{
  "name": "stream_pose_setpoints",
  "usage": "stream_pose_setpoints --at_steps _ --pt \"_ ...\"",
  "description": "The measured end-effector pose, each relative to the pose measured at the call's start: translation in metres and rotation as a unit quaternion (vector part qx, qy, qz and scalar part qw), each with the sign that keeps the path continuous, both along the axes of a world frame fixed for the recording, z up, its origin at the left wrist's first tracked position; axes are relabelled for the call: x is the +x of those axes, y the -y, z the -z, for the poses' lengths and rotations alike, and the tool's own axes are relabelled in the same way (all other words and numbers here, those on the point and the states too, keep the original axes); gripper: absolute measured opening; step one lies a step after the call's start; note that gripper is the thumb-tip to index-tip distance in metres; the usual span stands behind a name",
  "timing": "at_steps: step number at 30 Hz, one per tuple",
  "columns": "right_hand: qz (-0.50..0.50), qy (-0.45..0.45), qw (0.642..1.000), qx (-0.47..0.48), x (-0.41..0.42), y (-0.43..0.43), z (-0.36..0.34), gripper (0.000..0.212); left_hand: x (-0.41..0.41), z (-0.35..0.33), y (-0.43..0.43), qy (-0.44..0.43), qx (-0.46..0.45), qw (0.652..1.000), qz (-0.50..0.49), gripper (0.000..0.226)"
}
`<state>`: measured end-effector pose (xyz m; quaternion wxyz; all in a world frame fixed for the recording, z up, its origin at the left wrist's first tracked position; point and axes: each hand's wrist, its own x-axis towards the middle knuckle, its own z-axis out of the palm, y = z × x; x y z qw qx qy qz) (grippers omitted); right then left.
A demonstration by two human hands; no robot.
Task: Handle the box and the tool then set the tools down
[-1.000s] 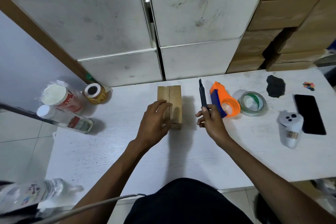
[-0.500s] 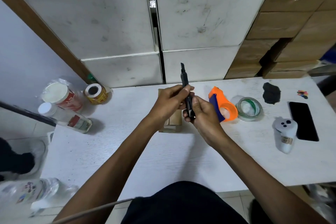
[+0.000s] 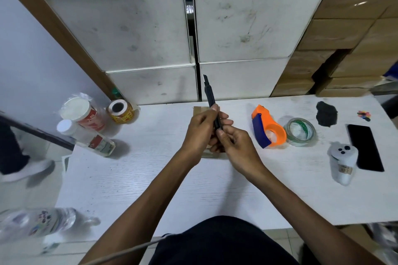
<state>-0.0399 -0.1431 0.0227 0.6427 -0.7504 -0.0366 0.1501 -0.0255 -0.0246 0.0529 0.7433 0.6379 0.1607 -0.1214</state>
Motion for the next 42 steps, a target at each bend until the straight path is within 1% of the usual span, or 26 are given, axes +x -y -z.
stream_pose_setpoints --at_steps 9,16,21,23,25,26,29,32,34,36,39,40,42 --pt "0.008 0.0 1.0 0.007 -0.002 -0.005 -0.003 0.026 -0.002 0.004 -0.005 0.034 0.005 0.999 0.031 0.028" --pt "0.015 -0.001 1.0 0.002 -0.003 -0.004 0.0 0.025 -0.005 0.008 -0.006 0.063 0.017 0.996 0.059 0.024" --pt "0.017 -0.011 1.0 0.005 -0.008 0.0 0.005 0.027 -0.009 0.012 -0.003 0.046 0.013 0.997 0.067 0.024" --pt "0.018 -0.003 1.0 -0.019 -0.009 0.002 0.007 0.025 -0.01 0.013 0.0 0.034 0.012 0.997 0.062 0.026" --pt "0.026 0.013 0.997 -0.07 -0.011 0.005 0.01 0.015 -0.01 0.02 0.003 0.031 0.013 0.998 0.056 0.025" --pt "0.034 0.026 0.994 -0.104 -0.012 0.007 0.012 0.013 -0.01 0.024 0.005 0.032 0.028 0.998 0.053 0.023" --pt "0.062 0.098 0.973 -0.202 -0.01 0.017 0.017 0.019 -0.009 0.034 0.008 0.034 0.088 0.994 0.055 0.021" --pt "0.076 0.102 0.967 -0.219 -0.006 0.023 0.02 0.016 -0.007 0.039 0.013 0.033 0.113 0.992 0.047 0.023" --pt "0.085 0.09 0.965 -0.23 -0.003 0.025 0.022 0.017 -0.005 0.044 0.016 0.026 0.114 0.993 0.029 0.02" --pt "0.097 0.083 0.964 -0.235 -0.001 0.029 0.023 0.017 -0.002 0.05 0.018 0.014 0.116 0.993 0.014 0.025" --pt "0.11 0.084 0.962 -0.235 0.003 0.035 0.026 0.016 0.0 0.055 0.023 0.014 0.108 0.994 0.015 0.024" --pt "0.116 0.08 0.961 -0.239 0.004 0.037 0.028 0.015 0.002 0.056 0.024 0.022 0.124 0.992 0.014 0.025" --pt "0.131 0.063 0.956 -0.254 0.008 0.043 0.035 0.014 0.002 0.059 0.021 0.041 0.193 0.98 0.012 0.029"
